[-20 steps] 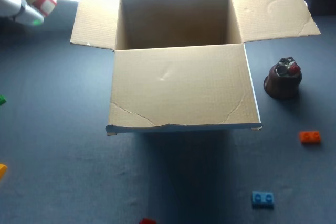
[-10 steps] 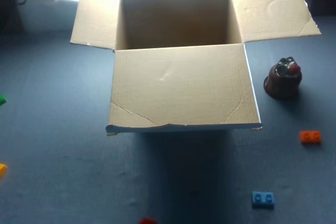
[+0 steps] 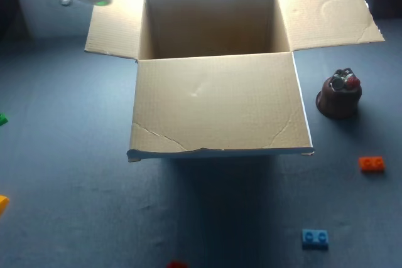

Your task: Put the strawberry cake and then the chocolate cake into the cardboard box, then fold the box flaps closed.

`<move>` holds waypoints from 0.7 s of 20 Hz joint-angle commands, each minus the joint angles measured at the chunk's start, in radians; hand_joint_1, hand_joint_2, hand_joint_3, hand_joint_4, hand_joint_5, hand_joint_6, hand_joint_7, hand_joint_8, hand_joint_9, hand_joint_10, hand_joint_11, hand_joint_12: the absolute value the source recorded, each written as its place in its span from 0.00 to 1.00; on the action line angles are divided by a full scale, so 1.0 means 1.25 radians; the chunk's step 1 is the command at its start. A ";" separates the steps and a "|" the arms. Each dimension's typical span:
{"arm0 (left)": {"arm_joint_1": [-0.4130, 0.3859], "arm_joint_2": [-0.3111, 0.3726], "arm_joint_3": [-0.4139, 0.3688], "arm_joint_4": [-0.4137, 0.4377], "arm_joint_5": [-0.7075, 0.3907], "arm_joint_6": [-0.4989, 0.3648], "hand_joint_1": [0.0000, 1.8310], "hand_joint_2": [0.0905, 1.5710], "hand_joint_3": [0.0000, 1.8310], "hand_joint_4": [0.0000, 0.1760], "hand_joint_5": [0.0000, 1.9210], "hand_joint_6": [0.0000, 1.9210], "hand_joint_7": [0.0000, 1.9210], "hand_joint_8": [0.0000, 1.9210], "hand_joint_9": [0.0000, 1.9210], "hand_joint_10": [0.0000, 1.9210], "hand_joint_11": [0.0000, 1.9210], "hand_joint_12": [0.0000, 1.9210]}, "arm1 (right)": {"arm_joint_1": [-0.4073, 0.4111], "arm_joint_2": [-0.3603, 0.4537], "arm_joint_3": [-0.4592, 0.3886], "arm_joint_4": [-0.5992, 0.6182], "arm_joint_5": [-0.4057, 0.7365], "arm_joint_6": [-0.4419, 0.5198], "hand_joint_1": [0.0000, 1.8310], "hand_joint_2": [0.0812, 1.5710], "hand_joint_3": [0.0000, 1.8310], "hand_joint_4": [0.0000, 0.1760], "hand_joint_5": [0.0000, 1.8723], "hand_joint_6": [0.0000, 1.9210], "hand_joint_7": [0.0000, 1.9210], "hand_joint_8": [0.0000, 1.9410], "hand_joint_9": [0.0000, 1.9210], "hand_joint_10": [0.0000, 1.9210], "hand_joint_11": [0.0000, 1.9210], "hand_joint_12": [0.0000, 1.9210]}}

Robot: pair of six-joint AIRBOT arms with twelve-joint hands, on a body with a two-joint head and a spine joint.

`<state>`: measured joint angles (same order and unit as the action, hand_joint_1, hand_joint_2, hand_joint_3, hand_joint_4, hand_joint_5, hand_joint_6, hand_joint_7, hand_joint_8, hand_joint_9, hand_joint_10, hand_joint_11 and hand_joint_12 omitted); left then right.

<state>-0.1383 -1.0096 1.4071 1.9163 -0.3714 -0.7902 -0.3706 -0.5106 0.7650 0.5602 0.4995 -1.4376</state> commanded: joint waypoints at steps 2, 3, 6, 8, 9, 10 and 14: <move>0.000 -0.011 -0.001 -0.093 -0.006 0.078 0.58 0.82 0.00 0.00 0.30 0.76 0.31 0.81 0.22 0.74 0.13 0.91 | 0.010 0.011 0.001 -0.011 0.094 -0.002 0.47 0.64 0.00 0.02 0.03 0.00 0.08 0.00 0.09 0.00 0.00 0.27; 0.006 -0.018 -0.001 -0.119 -0.011 0.105 0.58 0.82 0.00 0.00 0.30 0.76 0.31 0.81 0.22 0.74 0.13 0.91 | 0.010 0.011 0.001 -0.011 0.094 -0.002 0.47 0.64 0.00 0.02 0.03 0.00 0.08 0.00 0.09 0.00 0.00 0.27; 0.030 -0.035 0.007 -0.203 -0.028 0.181 0.55 0.80 0.00 0.00 0.36 0.73 0.24 0.73 0.21 0.75 0.13 0.91 | 0.010 0.011 0.001 -0.011 0.094 -0.002 0.48 0.63 0.00 0.01 0.05 0.00 0.09 0.00 0.09 0.00 0.00 0.28; 0.047 -0.047 0.017 -0.250 -0.047 0.241 0.59 0.82 0.00 0.00 0.32 0.74 0.31 0.84 0.20 0.81 0.14 0.96 | 0.010 0.011 0.001 -0.011 0.094 -0.002 0.49 0.62 0.00 0.00 0.06 0.00 0.08 0.00 0.09 0.00 0.00 0.26; 0.053 -0.055 0.024 -0.264 -0.060 0.263 0.60 0.82 0.00 0.00 0.32 0.73 0.34 0.85 0.21 0.81 0.14 0.96 | 0.010 0.011 0.001 -0.011 0.094 -0.002 0.48 0.63 0.00 0.03 0.06 0.00 0.07 0.00 0.08 0.00 0.00 0.26; 0.056 -0.060 0.029 -0.269 -0.068 0.278 0.60 0.82 0.00 0.00 0.32 0.73 0.34 0.85 0.21 0.81 0.14 0.96 | 0.011 0.011 0.001 -0.011 0.094 -0.002 0.48 0.63 0.00 0.03 0.06 0.00 0.07 0.00 0.08 0.00 0.00 0.26; 0.072 -0.098 0.057 -0.336 -0.099 0.368 0.60 0.82 0.00 0.00 0.33 0.72 0.31 0.86 0.20 0.82 0.13 0.99 | 0.011 0.011 0.001 -0.011 0.094 -0.002 0.47 0.65 0.01 0.00 0.03 0.00 0.07 0.00 0.07 0.00 0.00 0.23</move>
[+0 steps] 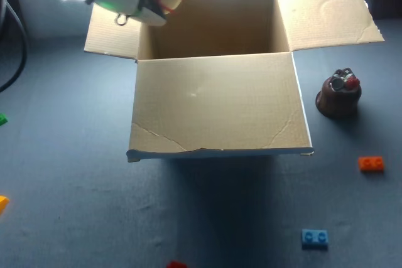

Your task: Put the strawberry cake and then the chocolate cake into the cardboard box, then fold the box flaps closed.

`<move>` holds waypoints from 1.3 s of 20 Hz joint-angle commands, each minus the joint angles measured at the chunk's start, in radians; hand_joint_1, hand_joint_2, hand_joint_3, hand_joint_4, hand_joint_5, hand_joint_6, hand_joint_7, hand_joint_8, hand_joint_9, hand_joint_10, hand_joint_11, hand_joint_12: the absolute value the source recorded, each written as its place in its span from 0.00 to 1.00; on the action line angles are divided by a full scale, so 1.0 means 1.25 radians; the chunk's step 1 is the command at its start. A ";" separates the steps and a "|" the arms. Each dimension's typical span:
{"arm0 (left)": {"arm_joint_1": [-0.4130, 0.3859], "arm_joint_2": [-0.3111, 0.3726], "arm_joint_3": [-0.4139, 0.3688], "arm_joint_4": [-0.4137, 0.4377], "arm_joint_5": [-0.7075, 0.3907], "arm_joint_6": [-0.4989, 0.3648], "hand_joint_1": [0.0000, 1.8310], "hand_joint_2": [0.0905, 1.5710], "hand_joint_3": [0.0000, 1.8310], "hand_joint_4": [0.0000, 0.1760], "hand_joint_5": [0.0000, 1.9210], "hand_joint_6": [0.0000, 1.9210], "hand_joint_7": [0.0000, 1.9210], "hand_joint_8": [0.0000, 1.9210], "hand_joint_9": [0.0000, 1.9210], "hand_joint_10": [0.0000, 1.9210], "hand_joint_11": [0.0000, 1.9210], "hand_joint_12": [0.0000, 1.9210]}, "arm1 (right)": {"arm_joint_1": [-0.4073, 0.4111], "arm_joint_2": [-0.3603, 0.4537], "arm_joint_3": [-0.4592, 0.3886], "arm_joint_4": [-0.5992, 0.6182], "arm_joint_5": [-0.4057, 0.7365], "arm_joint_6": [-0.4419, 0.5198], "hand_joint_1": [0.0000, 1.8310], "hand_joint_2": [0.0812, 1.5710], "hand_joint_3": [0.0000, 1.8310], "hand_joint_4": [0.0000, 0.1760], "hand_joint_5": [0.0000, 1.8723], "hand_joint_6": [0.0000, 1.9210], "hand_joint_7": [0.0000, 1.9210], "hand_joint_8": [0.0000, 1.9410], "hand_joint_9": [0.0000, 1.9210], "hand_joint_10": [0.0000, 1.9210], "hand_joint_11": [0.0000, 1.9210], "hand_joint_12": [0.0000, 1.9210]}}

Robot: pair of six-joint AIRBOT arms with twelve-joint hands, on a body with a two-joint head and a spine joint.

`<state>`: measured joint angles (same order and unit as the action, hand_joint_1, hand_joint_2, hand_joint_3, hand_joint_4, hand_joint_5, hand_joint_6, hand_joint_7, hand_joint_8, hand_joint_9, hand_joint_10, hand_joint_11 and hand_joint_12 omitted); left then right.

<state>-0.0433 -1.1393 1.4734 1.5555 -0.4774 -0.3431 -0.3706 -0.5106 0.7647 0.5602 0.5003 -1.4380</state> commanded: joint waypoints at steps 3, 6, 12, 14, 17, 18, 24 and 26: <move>0.002 -0.016 0.019 -0.053 -0.052 0.038 0.60 0.83 0.00 0.00 0.30 0.76 0.33 0.87 0.20 0.82 0.12 0.99 | 0.013 0.011 0.002 -0.011 0.094 -0.002 0.47 0.65 0.00 0.01 0.04 0.00 0.08 0.00 0.08 0.00 0.00 0.26; 0.017 -0.031 0.028 -0.086 -0.087 0.090 0.59 0.82 0.00 0.00 0.32 0.74 0.31 0.84 0.21 0.80 0.12 0.96 | 0.013 0.010 0.002 -0.011 0.094 -0.002 0.48 0.62 0.00 0.01 0.04 0.00 0.09 0.00 0.08 0.00 0.00 0.30; 0.050 -0.054 0.032 -0.109 -0.118 0.147 0.55 0.79 0.00 0.00 0.36 0.74 0.19 0.74 0.20 0.80 0.11 0.97 | 0.014 0.010 0.002 -0.011 0.094 -0.003 0.46 0.65 0.00 0.00 0.04 0.00 0.09 0.00 0.07 0.00 0.00 0.23; 0.058 -0.066 0.034 -0.109 -0.131 0.170 0.60 0.83 0.00 0.00 0.31 0.74 0.33 0.86 0.21 0.80 0.13 0.95 | 0.014 0.010 0.002 -0.011 0.094 -0.003 0.46 0.66 0.00 0.00 0.05 0.00 0.08 0.00 0.08 0.00 0.00 0.24; 0.065 -0.082 0.044 -0.109 -0.143 0.203 0.60 0.83 0.00 0.00 0.30 0.76 0.33 0.86 0.22 0.78 0.13 0.93 | 0.014 0.010 0.002 -0.011 0.094 -0.003 0.41 0.66 0.00 0.00 0.05 0.00 0.08 0.00 0.08 0.00 0.00 0.25; 0.068 -0.089 0.052 -0.109 -0.147 0.213 0.55 0.80 0.00 0.00 0.35 0.74 0.26 0.70 0.23 0.74 0.13 0.90 | 0.014 0.010 0.002 -0.011 0.094 -0.003 0.44 0.65 0.00 0.00 0.05 0.00 0.08 0.00 0.08 0.00 0.00 0.24; 0.082 -0.118 0.083 -0.120 -0.155 0.260 0.53 0.71 0.00 0.00 0.25 0.22 0.21 0.45 0.19 0.66 0.10 0.85 | 0.015 0.010 0.002 -0.011 0.094 -0.004 0.45 0.64 0.00 0.00 0.07 0.00 0.09 0.00 0.10 0.00 0.00 0.28; 0.087 -0.119 0.084 -0.121 -0.152 0.262 0.43 0.68 0.00 0.00 0.22 0.07 0.27 0.11 0.25 0.32 0.08 0.72 | 0.015 0.010 0.002 -0.011 0.094 -0.004 0.43 0.65 0.00 0.00 0.07 0.00 0.09 0.00 0.10 0.00 0.00 0.30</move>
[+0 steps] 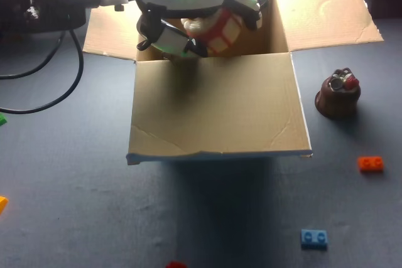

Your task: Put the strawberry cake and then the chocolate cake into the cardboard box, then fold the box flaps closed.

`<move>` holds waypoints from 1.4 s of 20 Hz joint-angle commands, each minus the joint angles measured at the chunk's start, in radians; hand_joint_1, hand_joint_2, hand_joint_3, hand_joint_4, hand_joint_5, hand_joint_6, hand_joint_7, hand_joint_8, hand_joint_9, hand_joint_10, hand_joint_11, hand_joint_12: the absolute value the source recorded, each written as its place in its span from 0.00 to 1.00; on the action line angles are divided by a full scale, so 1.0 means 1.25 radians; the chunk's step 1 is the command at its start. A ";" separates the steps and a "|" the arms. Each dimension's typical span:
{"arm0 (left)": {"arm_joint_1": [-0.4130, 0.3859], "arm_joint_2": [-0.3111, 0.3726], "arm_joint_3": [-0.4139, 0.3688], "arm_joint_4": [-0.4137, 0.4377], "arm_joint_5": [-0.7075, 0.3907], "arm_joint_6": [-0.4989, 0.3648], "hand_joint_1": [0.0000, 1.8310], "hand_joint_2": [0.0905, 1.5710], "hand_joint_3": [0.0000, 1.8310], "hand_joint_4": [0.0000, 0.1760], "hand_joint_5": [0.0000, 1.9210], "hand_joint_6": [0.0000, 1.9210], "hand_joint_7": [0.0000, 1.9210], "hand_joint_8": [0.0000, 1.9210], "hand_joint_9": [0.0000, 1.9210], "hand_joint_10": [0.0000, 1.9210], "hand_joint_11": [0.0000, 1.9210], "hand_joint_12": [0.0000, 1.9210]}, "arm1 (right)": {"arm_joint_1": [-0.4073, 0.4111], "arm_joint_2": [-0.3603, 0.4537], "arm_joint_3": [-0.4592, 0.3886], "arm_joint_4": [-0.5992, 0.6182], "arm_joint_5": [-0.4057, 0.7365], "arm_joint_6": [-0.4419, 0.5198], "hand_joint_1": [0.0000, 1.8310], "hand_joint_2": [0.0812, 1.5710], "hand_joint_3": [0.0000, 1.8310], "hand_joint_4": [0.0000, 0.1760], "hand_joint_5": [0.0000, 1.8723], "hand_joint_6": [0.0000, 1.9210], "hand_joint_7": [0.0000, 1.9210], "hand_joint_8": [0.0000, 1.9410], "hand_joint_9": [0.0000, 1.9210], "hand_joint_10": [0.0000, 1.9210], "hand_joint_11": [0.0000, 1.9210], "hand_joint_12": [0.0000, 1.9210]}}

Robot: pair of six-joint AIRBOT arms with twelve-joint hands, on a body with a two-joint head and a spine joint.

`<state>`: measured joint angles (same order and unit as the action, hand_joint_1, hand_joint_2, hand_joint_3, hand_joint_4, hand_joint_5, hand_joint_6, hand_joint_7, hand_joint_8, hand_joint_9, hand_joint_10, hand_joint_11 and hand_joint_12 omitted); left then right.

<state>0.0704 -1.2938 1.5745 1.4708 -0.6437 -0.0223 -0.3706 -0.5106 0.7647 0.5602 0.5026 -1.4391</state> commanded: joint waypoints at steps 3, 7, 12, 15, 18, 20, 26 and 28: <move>-0.002 0.004 0.005 -0.053 -0.019 0.005 0.36 0.62 0.00 0.19 0.18 0.00 0.24 0.00 0.28 0.04 0.07 0.62 | 0.015 0.010 0.002 -0.011 0.093 -0.003 0.44 0.65 0.00 0.00 0.06 0.00 0.09 0.00 0.11 0.00 0.00 0.32; -0.005 0.003 0.014 -0.053 -0.022 0.005 0.32 0.59 0.00 0.26 0.14 0.00 0.20 0.00 0.24 0.01 0.02 0.62 | 0.014 0.010 0.002 -0.011 0.094 -0.004 0.42 0.66 0.00 0.00 0.05 0.00 0.07 0.00 0.09 0.00 0.00 0.28; -0.017 0.003 0.036 -0.053 -0.040 0.005 0.31 0.58 0.00 0.27 0.15 0.00 0.20 0.00 0.24 0.00 0.01 0.64 | 0.012 0.010 0.003 0.077 0.103 0.018 0.42 0.65 0.00 0.00 0.06 0.00 0.08 0.00 0.09 0.00 0.00 0.26; -0.027 0.003 0.058 -0.053 -0.051 0.005 0.31 0.57 0.00 0.28 0.15 0.00 0.20 0.00 0.24 0.00 0.01 0.64 | 0.012 0.004 0.007 0.079 0.099 0.059 0.42 0.65 0.00 0.00 0.06 0.00 0.08 0.00 0.09 0.00 0.00 0.26; -0.059 0.004 0.102 -0.053 -0.054 0.005 0.30 0.58 0.00 0.27 0.15 0.00 0.21 0.01 0.24 0.00 0.02 0.64 | -0.001 -0.031 0.039 0.115 0.044 0.081 0.43 0.65 0.00 0.00 0.06 0.00 0.08 0.00 0.09 0.00 0.00 0.24; -0.079 0.004 0.127 -0.052 -0.051 0.004 0.32 0.59 0.00 0.23 0.16 0.00 0.24 0.01 0.27 0.01 0.04 0.64 | -0.023 -0.049 0.058 0.115 0.035 0.114 0.46 0.63 0.00 0.00 0.06 0.00 0.11 0.01 0.10 0.00 0.00 0.26; -0.122 0.012 0.181 -0.052 -0.026 -0.068 0.33 0.60 0.00 0.22 0.18 0.01 0.25 0.00 0.29 0.01 0.06 0.64 | -0.064 -0.115 0.125 0.115 -0.006 0.245 0.47 0.62 0.00 0.00 0.06 0.00 0.11 0.00 0.11 0.00 0.00 0.28; -0.135 0.025 0.178 -0.052 0.005 -0.106 0.33 0.60 0.00 0.25 0.18 0.01 0.24 0.00 0.29 0.01 0.06 0.64 | -0.072 -0.134 0.145 0.115 -0.007 0.298 0.49 0.61 0.00 0.01 0.05 0.00 0.10 0.00 0.09 0.00 0.00 0.26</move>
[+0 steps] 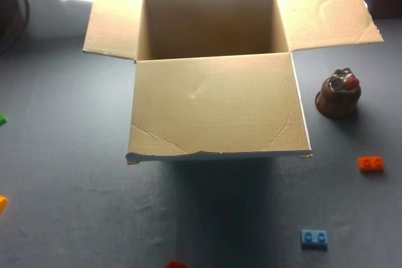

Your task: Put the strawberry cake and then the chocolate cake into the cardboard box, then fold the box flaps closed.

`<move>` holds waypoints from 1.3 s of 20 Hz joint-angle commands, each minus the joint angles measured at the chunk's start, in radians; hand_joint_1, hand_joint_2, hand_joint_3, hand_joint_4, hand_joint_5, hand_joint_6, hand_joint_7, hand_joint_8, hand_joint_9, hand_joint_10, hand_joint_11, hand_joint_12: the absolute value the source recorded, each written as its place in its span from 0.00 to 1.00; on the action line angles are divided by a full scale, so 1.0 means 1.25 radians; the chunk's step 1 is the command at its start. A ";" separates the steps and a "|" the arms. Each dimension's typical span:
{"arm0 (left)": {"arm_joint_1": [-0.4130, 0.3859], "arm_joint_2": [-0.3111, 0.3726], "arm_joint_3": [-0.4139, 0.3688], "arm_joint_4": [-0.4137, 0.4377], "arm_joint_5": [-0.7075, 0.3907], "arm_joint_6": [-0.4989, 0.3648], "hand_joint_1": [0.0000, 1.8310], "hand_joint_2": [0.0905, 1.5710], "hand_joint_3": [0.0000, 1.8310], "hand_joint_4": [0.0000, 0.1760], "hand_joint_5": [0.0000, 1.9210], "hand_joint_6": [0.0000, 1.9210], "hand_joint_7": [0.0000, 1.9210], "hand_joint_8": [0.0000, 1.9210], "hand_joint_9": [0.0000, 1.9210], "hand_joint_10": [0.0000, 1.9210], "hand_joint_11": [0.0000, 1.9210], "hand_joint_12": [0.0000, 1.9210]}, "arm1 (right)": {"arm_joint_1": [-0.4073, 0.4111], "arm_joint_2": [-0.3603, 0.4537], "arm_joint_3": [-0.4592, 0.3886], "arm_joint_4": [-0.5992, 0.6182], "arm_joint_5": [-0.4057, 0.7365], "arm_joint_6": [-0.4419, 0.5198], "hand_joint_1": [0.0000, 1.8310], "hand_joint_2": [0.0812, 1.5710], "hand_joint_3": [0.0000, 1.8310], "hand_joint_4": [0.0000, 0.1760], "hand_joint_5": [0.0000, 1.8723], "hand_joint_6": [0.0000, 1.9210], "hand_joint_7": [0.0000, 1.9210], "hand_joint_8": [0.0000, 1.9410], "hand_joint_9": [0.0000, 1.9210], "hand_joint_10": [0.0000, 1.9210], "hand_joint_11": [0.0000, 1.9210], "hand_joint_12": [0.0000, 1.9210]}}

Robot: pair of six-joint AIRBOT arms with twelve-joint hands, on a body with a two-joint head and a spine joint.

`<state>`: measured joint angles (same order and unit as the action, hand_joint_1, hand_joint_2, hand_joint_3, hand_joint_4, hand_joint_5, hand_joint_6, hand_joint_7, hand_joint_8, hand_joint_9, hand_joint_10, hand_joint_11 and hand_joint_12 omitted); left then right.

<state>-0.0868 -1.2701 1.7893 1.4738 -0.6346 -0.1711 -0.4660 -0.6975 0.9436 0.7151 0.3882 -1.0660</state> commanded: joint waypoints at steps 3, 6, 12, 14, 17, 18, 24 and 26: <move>-0.017 0.061 -0.042 -0.055 0.121 -0.072 0.33 0.60 0.00 0.19 0.18 0.00 0.25 0.00 0.29 0.01 0.06 0.63 | 0.003 -0.023 0.038 -0.009 0.052 0.039 0.49 0.59 0.00 0.02 0.04 0.00 0.10 0.00 0.09 0.00 0.00 0.22; -0.013 0.114 -0.089 -0.020 0.215 -0.166 0.33 0.60 0.00 0.22 0.18 0.00 0.25 0.00 0.29 0.01 0.06 0.63 | 0.001 -0.069 0.081 -0.009 0.050 0.063 0.52 0.59 0.00 0.04 0.03 0.00 0.09 0.00 0.08 0.00 0.00 0.23; -0.010 0.191 -0.158 0.370 0.318 -0.578 0.34 0.61 0.00 0.21 0.18 0.00 0.25 0.00 0.30 0.01 0.06 0.63 | 0.005 -0.171 0.167 -0.039 0.109 0.079 0.55 0.60 0.00 0.03 0.04 0.00 0.08 0.00 0.08 0.00 0.00 0.22; -0.010 0.216 -0.184 0.578 0.313 -0.766 0.34 0.62 0.01 0.21 0.19 0.00 0.25 0.00 0.30 0.01 0.06 0.63 | 0.010 -0.213 0.208 -0.044 0.123 0.078 0.56 0.60 0.00 0.02 0.03 0.00 0.07 0.00 0.07 0.00 0.00 0.18; 0.006 0.245 -0.211 0.692 0.292 -0.868 0.34 0.61 0.00 0.24 0.20 0.01 0.26 0.00 0.31 0.01 0.08 0.63 | 0.021 -0.264 0.258 -0.044 0.123 0.074 0.56 0.60 0.00 0.04 0.03 0.00 0.08 0.00 0.08 0.00 0.00 0.24; 0.014 0.251 -0.217 0.695 0.287 -0.875 0.33 0.61 0.00 0.23 0.20 0.00 0.25 0.00 0.31 0.01 0.08 0.63 | 0.021 -0.278 0.273 -0.044 0.123 0.074 0.55 0.60 0.00 0.03 0.03 0.00 0.08 0.00 0.08 0.00 0.00 0.24; 0.057 0.296 -0.239 0.676 0.284 -0.888 0.34 0.62 0.00 0.15 0.19 0.00 0.25 0.00 0.31 0.00 0.07 0.64 | 0.030 -0.347 0.329 -0.044 0.107 0.063 0.58 0.59 0.00 0.00 0.06 0.00 0.06 0.00 0.07 0.00 0.00 0.18; 0.071 0.307 -0.248 0.669 0.284 -0.888 0.33 0.62 0.00 0.16 0.19 0.00 0.25 0.00 0.31 0.00 0.07 0.63 | 0.039 -0.362 0.343 -0.044 0.086 0.066 0.56 0.59 0.00 0.00 0.05 0.00 0.06 0.00 0.07 0.00 0.00 0.21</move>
<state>0.0090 -0.8951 1.4757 2.3257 -0.3454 -1.2804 -0.4255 -1.1633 1.3685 0.6712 0.4057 -0.9909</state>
